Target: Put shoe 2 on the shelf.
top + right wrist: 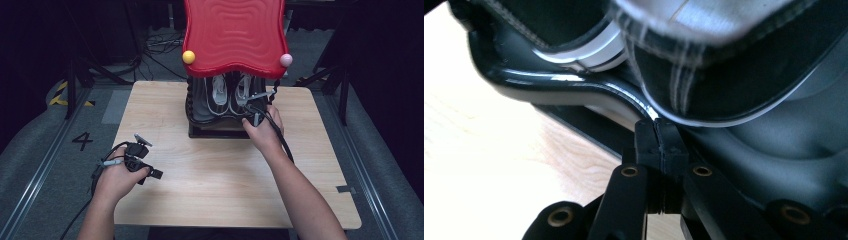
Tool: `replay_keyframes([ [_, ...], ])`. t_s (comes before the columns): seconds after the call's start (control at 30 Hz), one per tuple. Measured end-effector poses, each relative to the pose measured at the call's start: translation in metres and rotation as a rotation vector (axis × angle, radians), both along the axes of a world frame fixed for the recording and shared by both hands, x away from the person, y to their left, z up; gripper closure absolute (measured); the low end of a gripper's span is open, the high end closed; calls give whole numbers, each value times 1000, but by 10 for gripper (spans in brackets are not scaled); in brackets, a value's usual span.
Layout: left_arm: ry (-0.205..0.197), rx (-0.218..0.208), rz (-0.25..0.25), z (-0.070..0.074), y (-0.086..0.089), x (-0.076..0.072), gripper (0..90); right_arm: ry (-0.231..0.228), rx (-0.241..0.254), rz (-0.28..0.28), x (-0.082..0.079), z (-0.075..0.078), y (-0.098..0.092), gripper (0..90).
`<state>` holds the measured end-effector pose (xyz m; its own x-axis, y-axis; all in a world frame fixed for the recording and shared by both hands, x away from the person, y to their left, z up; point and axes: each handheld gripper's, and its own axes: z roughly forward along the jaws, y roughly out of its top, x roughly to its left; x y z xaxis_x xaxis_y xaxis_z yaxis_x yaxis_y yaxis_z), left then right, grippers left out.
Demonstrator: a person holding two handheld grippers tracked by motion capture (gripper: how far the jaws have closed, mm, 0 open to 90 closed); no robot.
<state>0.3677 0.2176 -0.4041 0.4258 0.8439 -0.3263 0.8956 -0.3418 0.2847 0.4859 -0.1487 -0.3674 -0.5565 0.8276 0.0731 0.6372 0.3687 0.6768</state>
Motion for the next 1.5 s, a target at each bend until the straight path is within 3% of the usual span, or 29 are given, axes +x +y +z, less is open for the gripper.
replay_keyframes([
  [0.23,-26,-1,-17,3,-3,2,487,-45,13,58,-28,19,-19,770],
  [0.4,-51,-8,-38,6,-6,3,484,-1,24,87,-45,27,-36,637],
  [0.57,-77,-11,-53,7,-7,3,457,-3,14,87,-62,31,-62,587],
  [0.73,-98,-19,-58,11,-6,4,441,12,-17,74,-76,25,-95,520],
  [0.97,-101,-30,-60,9,-5,7,431,14,-23,66,-87,15,-124,464],
  [1.03,-98,-31,-55,6,-3,8,430,35,-37,53,-92,5,-139,447],
  [1.23,-110,-41,-53,1,1,10,400,63,-29,37,-94,-12,-160,418],
  [1.37,-129,-35,-48,-2,5,12,383,80,-45,10,-91,-23,-175,393],
  [1.5,-146,-25,-40,-7,9,14,358,99,-28,-23,-89,-36,-190,379],
])
